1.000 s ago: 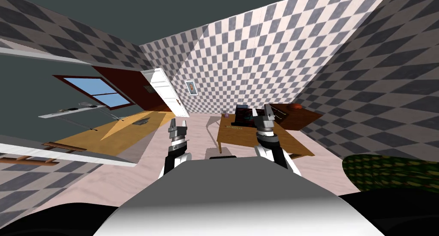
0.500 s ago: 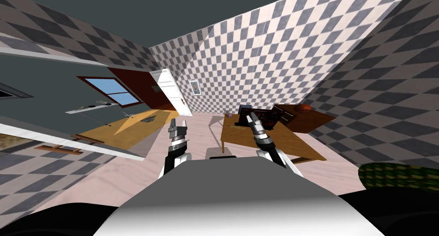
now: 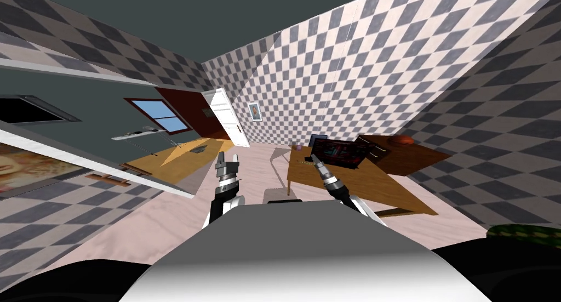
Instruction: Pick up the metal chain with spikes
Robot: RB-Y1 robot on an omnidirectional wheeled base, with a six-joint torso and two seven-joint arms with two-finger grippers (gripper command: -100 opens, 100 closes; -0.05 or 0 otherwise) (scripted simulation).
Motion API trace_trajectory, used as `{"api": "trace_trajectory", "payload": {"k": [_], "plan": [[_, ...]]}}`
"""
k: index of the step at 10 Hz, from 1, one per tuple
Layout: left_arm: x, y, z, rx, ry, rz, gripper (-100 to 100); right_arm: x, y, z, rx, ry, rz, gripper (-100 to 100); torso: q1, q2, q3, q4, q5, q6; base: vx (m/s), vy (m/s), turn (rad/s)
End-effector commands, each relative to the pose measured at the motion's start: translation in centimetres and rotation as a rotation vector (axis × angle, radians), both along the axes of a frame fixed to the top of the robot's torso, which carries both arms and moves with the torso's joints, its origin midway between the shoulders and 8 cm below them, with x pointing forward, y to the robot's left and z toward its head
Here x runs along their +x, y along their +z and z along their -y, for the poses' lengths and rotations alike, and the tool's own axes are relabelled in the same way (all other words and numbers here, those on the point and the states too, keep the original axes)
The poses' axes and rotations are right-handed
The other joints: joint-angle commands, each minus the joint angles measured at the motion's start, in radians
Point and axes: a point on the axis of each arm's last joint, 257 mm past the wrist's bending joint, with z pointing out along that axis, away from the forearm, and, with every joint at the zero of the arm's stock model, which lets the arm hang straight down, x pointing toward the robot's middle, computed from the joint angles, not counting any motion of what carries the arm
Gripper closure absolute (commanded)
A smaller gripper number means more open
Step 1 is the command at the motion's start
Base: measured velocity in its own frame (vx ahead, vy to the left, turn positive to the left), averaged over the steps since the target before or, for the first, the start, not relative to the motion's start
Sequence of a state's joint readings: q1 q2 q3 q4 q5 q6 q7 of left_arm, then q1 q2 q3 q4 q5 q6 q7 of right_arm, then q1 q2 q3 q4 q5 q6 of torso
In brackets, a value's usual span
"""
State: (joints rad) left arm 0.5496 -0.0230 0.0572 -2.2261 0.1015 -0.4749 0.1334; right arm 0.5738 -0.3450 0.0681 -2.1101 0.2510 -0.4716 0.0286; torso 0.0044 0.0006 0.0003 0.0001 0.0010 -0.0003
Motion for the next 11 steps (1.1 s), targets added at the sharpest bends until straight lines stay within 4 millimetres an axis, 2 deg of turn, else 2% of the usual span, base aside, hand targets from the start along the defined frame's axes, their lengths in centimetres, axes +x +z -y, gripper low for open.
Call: {"api": "trace_trajectory", "payload": {"k": [1, 2, 3, 5, 7, 8, 9, 10, 11], "plan": [[0.0, 0.0, 0.0, 0.000, 0.000, 0.000, 0, 0.0, -2.6, 0.5, -0.048, -0.007, -0.048, -100, 0.000, 0.000, 0.000, 0.000, 0.000, 0.000, -0.003, 0.063, 0.048], [0.0, 0.0, 0.0, 0.000, 0.000, 0.000, 0, -0.4, -5.5, 0.5, -0.141, -0.003, -0.104, -100, -0.001, 0.000, 0.000, 0.000, 0.000, 0.001, 0.003, 0.090, 0.109], [0.0, 0.0, 0.0, 0.000, 0.000, 0.000, 0, -0.4, -6.4, 0.8, -0.143, -0.008, -0.122, -100, 0.001, 0.000, 0.000, 0.000, 0.000, 0.000, -0.006, 0.079, 0.059], [0.0, 0.0, 0.0, 0.000, 0.000, 0.000, 0, -2.0, -13.4, 1.8, -0.325, -0.003, -0.258, -100, 0.001, 0.000, 0.000, 0.000, 0.000, 0.000, 0.005, 0.110, 0.185], [0.0, 0.0, 0.0, 0.000, 0.000, 0.000, 0, -2.2, -14.2, 2.3, -0.348, 0.001, -0.274, -100, 0.002, -0.001, -0.001, 0.000, 0.001, 0.001, 0.020, 0.076, 0.012], [0.0, 0.0, 0.0, 0.000, 0.000, 0.000, 0, -3.6, -17.9, 3.3, -0.452, 0.010, -0.345, -100, -0.001, -0.001, 0.000, 0.000, 0.000, 0.001, 0.011, 0.056, 0.154], [0.0, 0.0, 0.0, 0.000, 0.000, 0.000, 0, -3.7, -18.0, 3.5, -0.456, 0.011, -0.349, -100, -0.001, -0.001, 0.000, 0.000, 0.000, 0.000, 0.012, 0.050, 0.088], [0.0, 0.0, 0.0, 0.000, 0.000, 0.000, 0, -5.3, -21.4, 4.6, -0.561, 0.025, -0.412, -100, -0.002, -0.001, 0.000, 0.000, 0.000, 0.001, 0.022, 0.086, 0.136], [0.0, 0.0, 0.0, 0.000, 0.000, 0.000, 0, -5.5, -21.8, 5.0, -0.569, 0.026, -0.423, -100, 0.000, -0.001, 0.000, 0.000, 0.000, 0.001, 0.018, 0.078, 0.069]]}}
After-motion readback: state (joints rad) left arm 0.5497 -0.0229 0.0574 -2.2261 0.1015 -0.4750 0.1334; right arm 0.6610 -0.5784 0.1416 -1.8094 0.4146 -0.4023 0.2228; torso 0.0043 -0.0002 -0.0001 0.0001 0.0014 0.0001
